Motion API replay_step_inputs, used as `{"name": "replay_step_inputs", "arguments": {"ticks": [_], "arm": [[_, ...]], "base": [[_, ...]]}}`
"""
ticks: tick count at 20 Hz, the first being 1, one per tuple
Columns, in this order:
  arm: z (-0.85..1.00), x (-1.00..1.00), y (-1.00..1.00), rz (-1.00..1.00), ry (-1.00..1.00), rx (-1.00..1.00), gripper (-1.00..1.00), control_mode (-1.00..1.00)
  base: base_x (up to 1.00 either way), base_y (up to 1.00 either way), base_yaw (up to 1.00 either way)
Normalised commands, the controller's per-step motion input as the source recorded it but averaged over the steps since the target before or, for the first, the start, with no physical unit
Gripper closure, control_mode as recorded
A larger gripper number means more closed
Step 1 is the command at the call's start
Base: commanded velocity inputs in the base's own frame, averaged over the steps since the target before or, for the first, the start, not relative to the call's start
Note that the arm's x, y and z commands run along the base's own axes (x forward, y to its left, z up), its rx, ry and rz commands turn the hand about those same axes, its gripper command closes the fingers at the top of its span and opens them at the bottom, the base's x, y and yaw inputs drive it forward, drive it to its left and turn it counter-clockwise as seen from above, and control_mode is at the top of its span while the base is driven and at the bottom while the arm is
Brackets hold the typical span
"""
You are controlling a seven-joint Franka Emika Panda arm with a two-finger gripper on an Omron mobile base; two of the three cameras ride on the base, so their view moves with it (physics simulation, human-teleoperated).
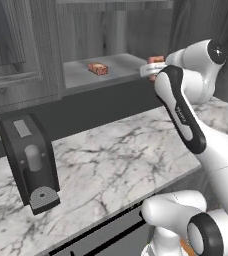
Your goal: Pick up the bar soap and bar soap from the sink, and place them back in the cabinet, and close the cabinet door.
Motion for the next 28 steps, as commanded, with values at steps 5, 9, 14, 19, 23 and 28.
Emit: {"name": "replay_step_inputs", "arguments": {"ticks": [5,9,14,19,23,28], "arm": [[0.00,0.51,0.17,0.02,0.00,0.00,1.00,-1.00],[0.00,0.51,0.22,0.04,0.00,0.00,1.00,-1.00],[0.00,0.51,0.18,0.04,0.00,0.00,1.00,-1.00],[0.00,0.51,0.18,0.05,0.00,0.00,1.00,-1.00],[0.00,0.50,0.21,0.05,0.00,0.00,1.00,-1.00],[-0.02,0.51,0.23,0.02,0.00,0.00,1.00,-1.00]], "base": [[0.00,0.00,0.00],[0.00,0.00,0.00],[0.00,0.00,0.00],[0.00,0.00,0.00],[0.00,0.00,0.00],[0.00,0.00,0.00]]}}
